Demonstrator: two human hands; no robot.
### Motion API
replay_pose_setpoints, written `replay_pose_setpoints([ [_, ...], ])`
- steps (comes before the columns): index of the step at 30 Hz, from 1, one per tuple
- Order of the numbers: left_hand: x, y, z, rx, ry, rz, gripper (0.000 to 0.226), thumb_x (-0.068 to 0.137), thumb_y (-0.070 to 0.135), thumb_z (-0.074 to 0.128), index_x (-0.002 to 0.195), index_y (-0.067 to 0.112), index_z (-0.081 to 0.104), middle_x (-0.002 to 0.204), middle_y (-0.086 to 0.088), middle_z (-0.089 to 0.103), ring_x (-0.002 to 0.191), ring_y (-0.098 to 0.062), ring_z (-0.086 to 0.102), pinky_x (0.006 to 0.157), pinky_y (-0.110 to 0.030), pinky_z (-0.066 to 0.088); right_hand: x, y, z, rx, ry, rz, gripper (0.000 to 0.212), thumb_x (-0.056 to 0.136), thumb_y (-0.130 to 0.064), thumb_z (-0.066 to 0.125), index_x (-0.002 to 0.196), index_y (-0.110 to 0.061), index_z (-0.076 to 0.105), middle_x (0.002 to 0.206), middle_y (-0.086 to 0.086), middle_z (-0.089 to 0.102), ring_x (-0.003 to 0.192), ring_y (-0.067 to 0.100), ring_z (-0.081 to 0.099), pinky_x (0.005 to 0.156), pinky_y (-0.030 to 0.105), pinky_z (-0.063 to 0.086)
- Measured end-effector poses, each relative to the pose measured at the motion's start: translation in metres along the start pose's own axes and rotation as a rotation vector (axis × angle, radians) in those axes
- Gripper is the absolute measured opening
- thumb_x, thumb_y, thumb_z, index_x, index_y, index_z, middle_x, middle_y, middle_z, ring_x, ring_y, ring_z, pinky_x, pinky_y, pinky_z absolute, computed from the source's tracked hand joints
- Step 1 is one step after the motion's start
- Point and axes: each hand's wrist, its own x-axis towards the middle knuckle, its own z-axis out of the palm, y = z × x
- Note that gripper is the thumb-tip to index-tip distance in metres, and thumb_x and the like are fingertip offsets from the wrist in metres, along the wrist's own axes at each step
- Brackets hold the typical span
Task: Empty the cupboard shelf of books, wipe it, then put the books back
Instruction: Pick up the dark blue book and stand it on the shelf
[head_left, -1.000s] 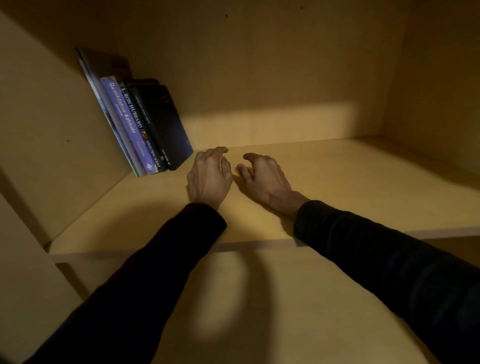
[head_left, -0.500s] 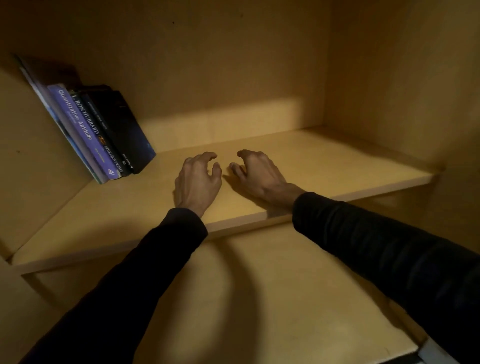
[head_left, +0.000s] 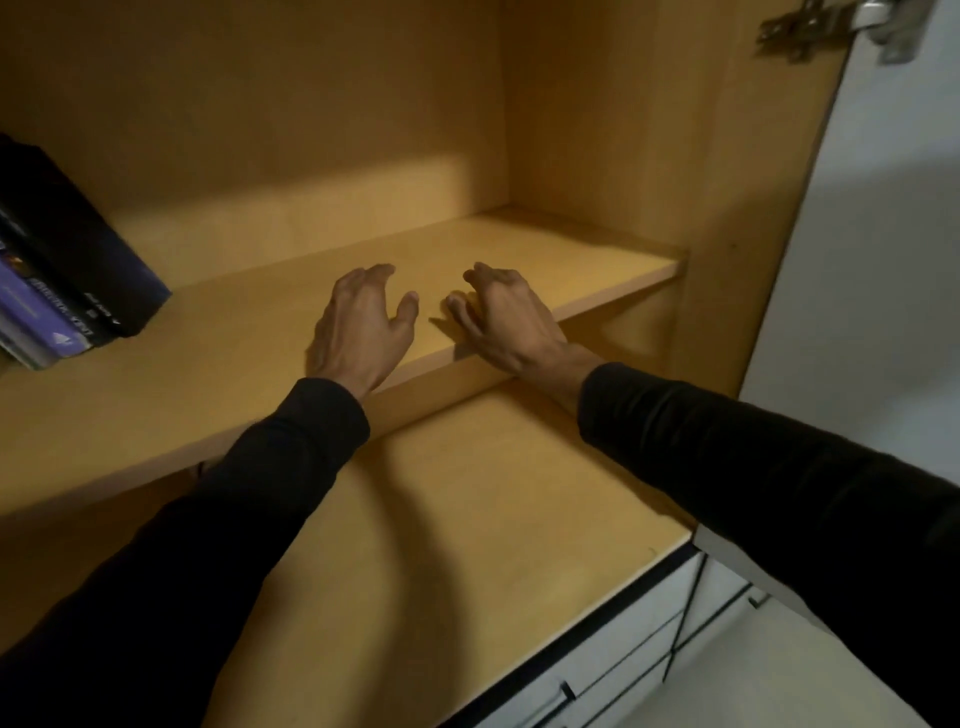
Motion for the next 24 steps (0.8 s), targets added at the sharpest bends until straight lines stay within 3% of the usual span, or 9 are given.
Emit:
replay_pose_setpoints([
  [10, -0.038, 0.079, 0.035, -0.137, -0.041, 0.121, 0.043, 0.097, 0.033, 0.050, 0.135, 0.013, 0.052, 0.138, -0.011, 0.054, 0.128, -0.026, 0.048, 0.102, -0.043, 0.044, -0.059, 0.041, -0.042, -0.087, 0.015, 0.128, 0.042, 0.103, -0.035, 0.040, 0.127, -0.004, 0.054, 0.134, 0.016, 0.054, 0.127, 0.031, 0.047, 0.105, 0.043, 0.042],
  [15, -0.072, 0.116, 0.056, -0.200, -0.055, 0.250, 0.039, 0.098, 0.023, 0.050, 0.134, 0.008, 0.053, 0.144, -0.011, 0.050, 0.138, -0.025, 0.038, 0.111, -0.038, 0.034, -0.103, 0.069, -0.055, -0.101, -0.023, 0.203, 0.046, 0.103, -0.036, 0.039, 0.134, -0.002, 0.049, 0.143, 0.019, 0.047, 0.133, 0.034, 0.042, 0.109, 0.045, 0.038],
  [24, -0.137, 0.170, 0.087, -0.207, -0.187, 0.204, 0.042, 0.100, 0.025, 0.048, 0.138, 0.010, 0.049, 0.149, -0.008, 0.044, 0.143, -0.021, 0.030, 0.113, -0.038, 0.030, -0.178, 0.119, -0.071, -0.137, -0.084, 0.311, 0.050, 0.103, -0.039, 0.037, 0.138, -0.004, 0.046, 0.146, 0.017, 0.046, 0.136, 0.032, 0.040, 0.116, 0.045, 0.029],
])
